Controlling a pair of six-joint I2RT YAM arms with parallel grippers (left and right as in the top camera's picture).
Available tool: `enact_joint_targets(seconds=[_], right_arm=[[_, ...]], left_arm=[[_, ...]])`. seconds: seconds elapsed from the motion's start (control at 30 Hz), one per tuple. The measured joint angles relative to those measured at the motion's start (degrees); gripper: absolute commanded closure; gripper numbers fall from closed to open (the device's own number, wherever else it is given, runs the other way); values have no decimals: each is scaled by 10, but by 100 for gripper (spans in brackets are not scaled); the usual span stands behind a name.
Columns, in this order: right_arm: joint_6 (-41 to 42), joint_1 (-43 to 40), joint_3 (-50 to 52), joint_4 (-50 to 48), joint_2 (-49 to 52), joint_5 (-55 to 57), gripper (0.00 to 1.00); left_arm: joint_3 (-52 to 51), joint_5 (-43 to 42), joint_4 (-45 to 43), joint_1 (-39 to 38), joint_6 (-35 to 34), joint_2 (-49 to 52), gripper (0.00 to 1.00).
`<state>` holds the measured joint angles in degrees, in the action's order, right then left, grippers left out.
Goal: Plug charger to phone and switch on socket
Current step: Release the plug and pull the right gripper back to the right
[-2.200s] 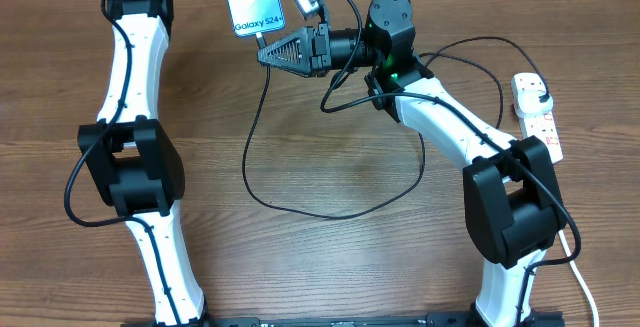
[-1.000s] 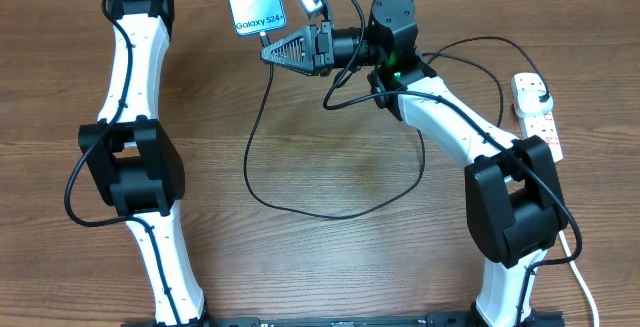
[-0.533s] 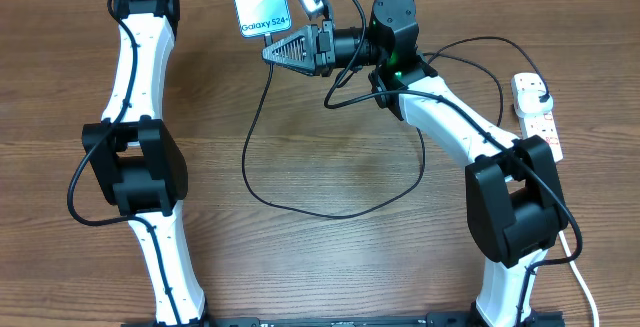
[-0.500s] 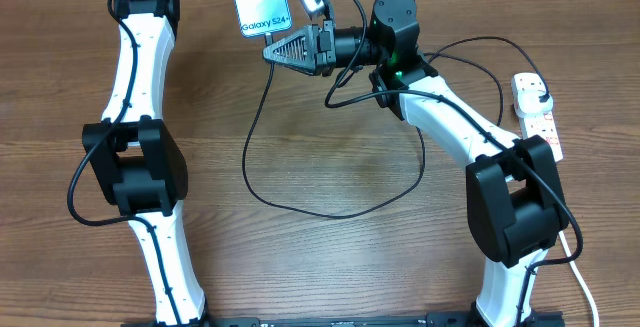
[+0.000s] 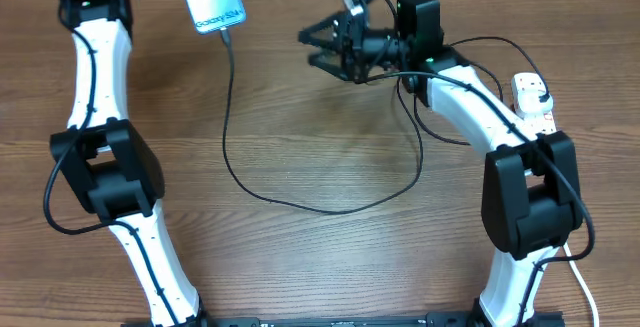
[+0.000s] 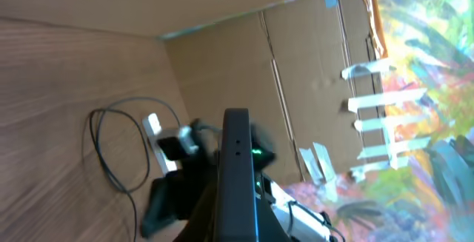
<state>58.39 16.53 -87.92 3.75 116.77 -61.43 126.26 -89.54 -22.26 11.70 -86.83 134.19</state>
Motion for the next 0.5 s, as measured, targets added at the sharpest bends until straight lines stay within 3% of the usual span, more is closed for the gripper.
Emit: enact_joint_targets(seconds=[0.1,0.27,0.5], right_arm=[[-95,-8,4,210,1,87,30],[-197,-8,5,416,1,258,33],[-228,-27,6,478,-68,416,33]], left_arm=[[0,0,0,-3,2,0,96],[-2,0,0,-24,28,0,96],[-103,2,45,-70,123,-1,96]])
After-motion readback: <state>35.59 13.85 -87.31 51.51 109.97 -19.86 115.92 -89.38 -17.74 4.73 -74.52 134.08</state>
